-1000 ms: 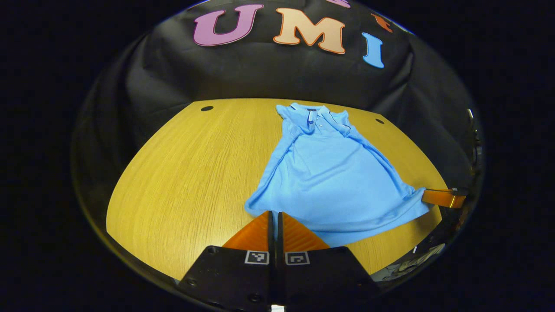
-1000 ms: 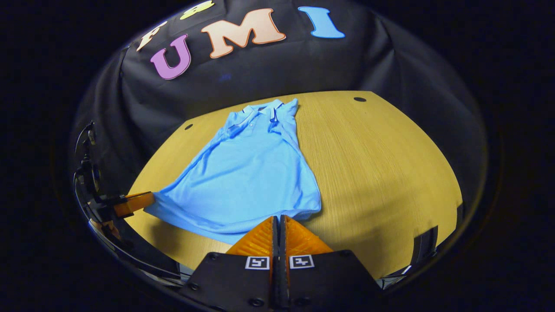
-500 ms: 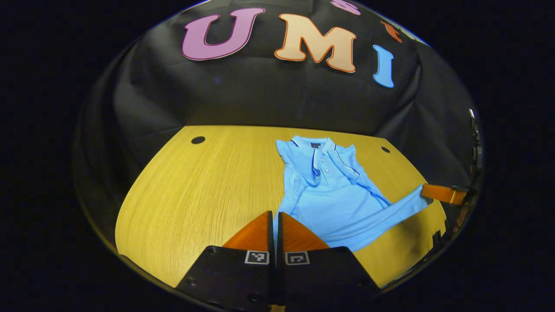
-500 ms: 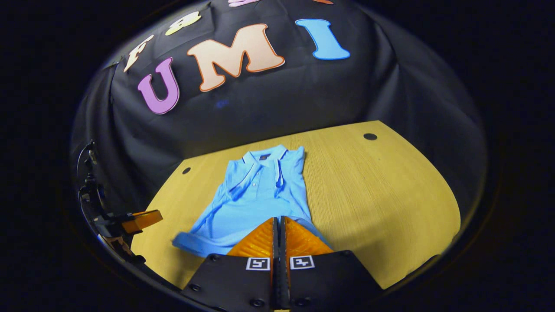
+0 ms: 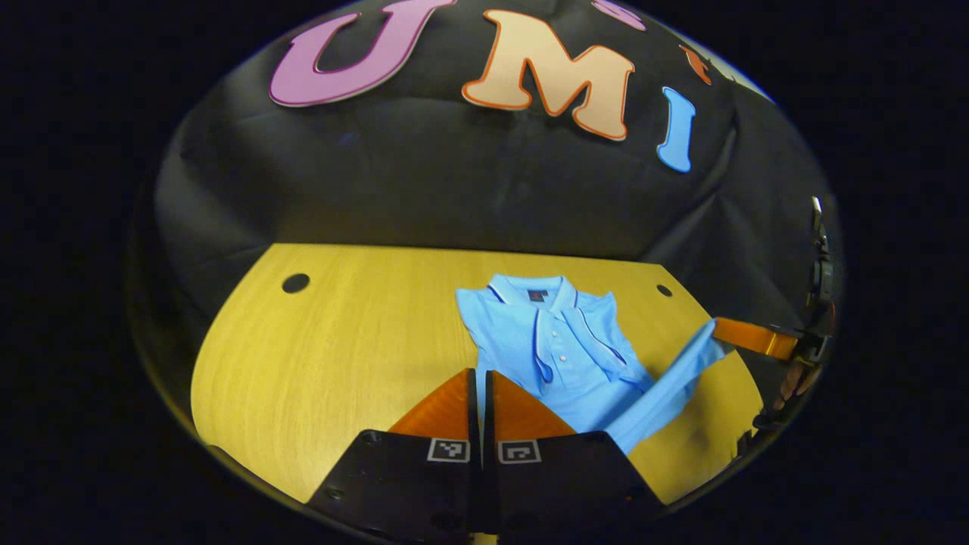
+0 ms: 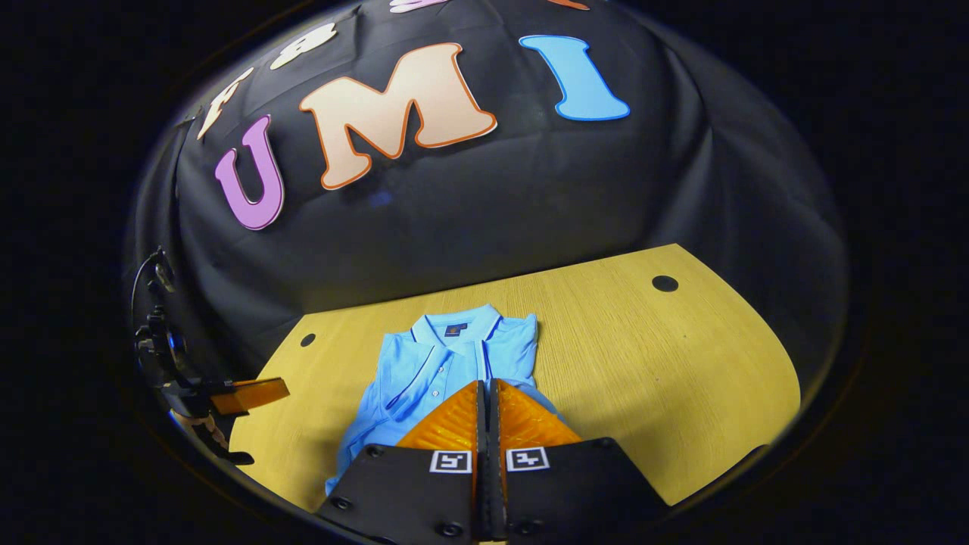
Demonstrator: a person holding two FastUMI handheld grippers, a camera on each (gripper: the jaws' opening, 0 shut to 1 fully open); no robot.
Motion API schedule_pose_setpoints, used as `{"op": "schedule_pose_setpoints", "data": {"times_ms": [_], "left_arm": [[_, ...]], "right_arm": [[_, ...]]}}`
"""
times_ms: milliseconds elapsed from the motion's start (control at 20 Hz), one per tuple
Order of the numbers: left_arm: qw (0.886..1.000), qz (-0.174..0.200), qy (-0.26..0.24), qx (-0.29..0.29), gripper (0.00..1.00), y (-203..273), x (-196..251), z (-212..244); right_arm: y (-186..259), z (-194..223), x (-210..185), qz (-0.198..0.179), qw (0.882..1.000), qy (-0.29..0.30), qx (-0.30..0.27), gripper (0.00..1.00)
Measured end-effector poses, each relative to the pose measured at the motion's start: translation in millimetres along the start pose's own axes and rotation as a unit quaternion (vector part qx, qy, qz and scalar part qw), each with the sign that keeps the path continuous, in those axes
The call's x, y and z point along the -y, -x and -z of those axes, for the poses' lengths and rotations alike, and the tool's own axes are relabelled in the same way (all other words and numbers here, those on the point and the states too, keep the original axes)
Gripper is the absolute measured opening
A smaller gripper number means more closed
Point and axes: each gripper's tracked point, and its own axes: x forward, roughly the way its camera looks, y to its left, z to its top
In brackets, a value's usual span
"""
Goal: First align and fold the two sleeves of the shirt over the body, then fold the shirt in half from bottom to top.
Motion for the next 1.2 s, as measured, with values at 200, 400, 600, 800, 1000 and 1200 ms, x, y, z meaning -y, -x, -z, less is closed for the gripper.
{"op": "schedule_pose_setpoints", "data": {"times_ms": [200, 400, 600, 800, 1000, 1200], "left_arm": [[1.000, -0.008, 0.011, -0.022, 0.19, 13.4, 10.3, 51.9], [0.998, -0.012, 0.017, -0.055, 0.91, 35.3, 26.9, 109.0], [0.996, -0.024, 0.020, -0.083, 0.95, 37.2, 34.1, 157.6], [0.995, -0.052, 0.009, -0.087, 0.66, 29.0, 24.3, 171.4], [0.994, -0.081, 0.012, -0.068, 0.00, 31.7, 12.1, 145.8], [0.997, -0.076, 0.010, -0.033, 0.00, 37.3, 6.4, 92.1]], "right_arm": [[10.0, 4.3, 2.1, 0.001, 1.000, 0.015, 0.001, 0.02], [26.9, 15.2, 3.5, -0.002, 1.000, 0.009, -0.003, 0.02], [40.2, 31.0, 6.6, -0.004, 1.000, 0.021, -0.013, 0.02], [49.1, 37.5, 4.5, -0.009, 1.000, 0.025, -0.016, 0.02], [52.0, 35.3, 1.5, -0.015, 1.000, 0.022, -0.014, 0.02], [45.0, 25.7, -1.9, -0.023, 1.000, 0.012, -0.007, 0.02]]}}
